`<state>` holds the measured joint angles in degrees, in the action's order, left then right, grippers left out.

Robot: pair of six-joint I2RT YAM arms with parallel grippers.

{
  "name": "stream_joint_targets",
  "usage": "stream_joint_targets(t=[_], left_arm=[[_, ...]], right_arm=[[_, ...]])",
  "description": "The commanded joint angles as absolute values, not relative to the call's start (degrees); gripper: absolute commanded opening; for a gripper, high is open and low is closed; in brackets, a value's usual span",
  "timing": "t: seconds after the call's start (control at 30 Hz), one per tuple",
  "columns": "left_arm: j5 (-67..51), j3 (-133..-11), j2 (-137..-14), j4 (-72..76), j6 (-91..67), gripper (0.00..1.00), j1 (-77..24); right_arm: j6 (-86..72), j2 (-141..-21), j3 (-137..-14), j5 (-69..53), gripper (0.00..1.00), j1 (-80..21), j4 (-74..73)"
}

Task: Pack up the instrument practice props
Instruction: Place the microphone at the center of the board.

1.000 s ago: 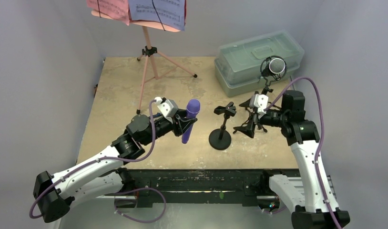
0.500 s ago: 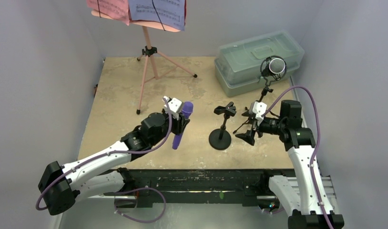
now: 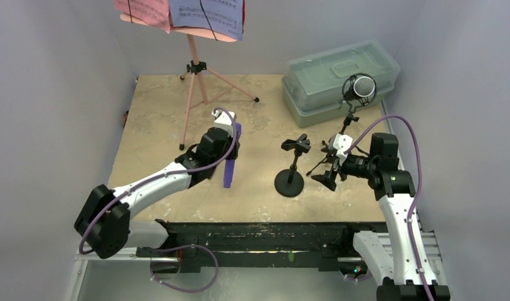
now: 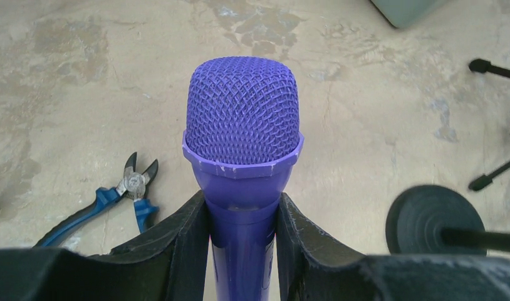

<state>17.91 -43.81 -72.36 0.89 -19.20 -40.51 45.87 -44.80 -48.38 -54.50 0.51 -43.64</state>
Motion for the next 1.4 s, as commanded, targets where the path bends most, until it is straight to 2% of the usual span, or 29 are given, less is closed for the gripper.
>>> stream_joint_targets(t=[0.0, 0.5, 0.57, 0.73, 0.87, 1.0, 1.1, 1.37], left_arm=[[14.33, -49.67, -78.22, 6.62, -27.86, 0.0, -36.2], [0.51, -70.85, -110.03, 17.93, -51.1, 0.0, -29.79], [-1.59, -72.9, -114.64, 20.75, -55.19, 0.03, -29.52], [-5.58, -77.8, -123.9, 29.15, -65.19, 0.14, -29.36], [-6.31, -82.1, -129.4, 31.77, -70.62, 0.38, -29.36], [-6.13, -84.99, -131.58, 30.11, -70.26, 0.67, -29.36], [-5.49, -84.55, -130.43, 29.27, -68.32, 0.8, -29.35], [-9.17, -77.37, -123.16, 32.0, -58.23, 0.84, -29.33]], right_arm=[[45.01, -43.96, -47.99, -53.96, 0.99, 1.59, -41.97], [44.82, -42.99, -47.54, -53.8, 0.99, 2.11, -41.58], [44.89, -43.03, -47.5, -53.62, 0.99, 2.19, -41.52], [44.92, -42.9, -47.4, -53.61, 0.99, 2.28, -41.44], [45.0, -42.84, -47.25, -53.27, 0.99, 2.29, -41.38], [45.0, -42.72, -47.2, -53.17, 0.99, 2.37, -41.31], [45.09, -42.74, -47.13, -53.13, 0.99, 2.37, -41.3], [45.18, -42.78, -47.04, -53.0, 0.99, 2.37, -41.26]])
